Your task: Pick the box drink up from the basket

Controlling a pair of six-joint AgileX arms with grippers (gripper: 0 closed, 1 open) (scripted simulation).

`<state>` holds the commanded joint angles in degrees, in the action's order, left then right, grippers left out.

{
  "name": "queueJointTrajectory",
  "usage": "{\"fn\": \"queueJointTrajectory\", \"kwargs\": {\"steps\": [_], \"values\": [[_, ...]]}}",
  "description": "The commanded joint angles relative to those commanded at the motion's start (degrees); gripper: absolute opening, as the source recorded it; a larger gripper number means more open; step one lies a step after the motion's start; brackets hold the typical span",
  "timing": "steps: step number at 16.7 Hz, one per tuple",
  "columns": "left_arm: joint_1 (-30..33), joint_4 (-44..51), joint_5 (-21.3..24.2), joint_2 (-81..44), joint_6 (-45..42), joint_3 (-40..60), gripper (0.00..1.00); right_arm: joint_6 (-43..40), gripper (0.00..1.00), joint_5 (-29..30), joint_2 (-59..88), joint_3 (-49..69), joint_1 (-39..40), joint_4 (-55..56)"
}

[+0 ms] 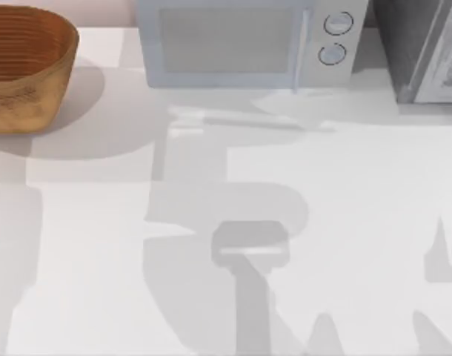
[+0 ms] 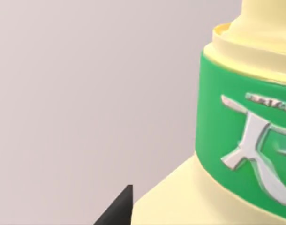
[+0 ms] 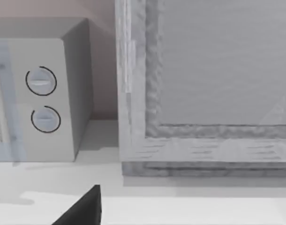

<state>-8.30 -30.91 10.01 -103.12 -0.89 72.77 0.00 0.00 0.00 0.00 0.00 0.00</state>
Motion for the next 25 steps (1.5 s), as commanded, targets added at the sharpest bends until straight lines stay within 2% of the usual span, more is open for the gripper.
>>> {"fn": "queueJointTrajectory", "kwargs": {"steps": [6,10,13,22,25], "values": [[0.1,0.8,-0.2,1.6,0.1,-1.7,0.0,0.0,1.0,0.0,0.0,0.0,0.0,0.0],[1.0,4.5,-1.3,12.2,0.4,-9.7,0.0,0.0,1.0,0.0,0.0,0.0,0.0,0.0],[2.0,8.2,-2.5,26.3,0.4,-19.1,0.0,0.0,1.0,0.0,0.0,0.0,0.0,0.0],[6.1,22.6,-7.4,80.6,0.5,-53.8,0.0,0.0,1.0,0.0,0.0,0.0,0.0,0.0],[7.2,27.0,-8.7,93.5,0.7,-63.8,0.0,0.0,1.0,0.0,0.0,0.0,0.0,0.0]]}}
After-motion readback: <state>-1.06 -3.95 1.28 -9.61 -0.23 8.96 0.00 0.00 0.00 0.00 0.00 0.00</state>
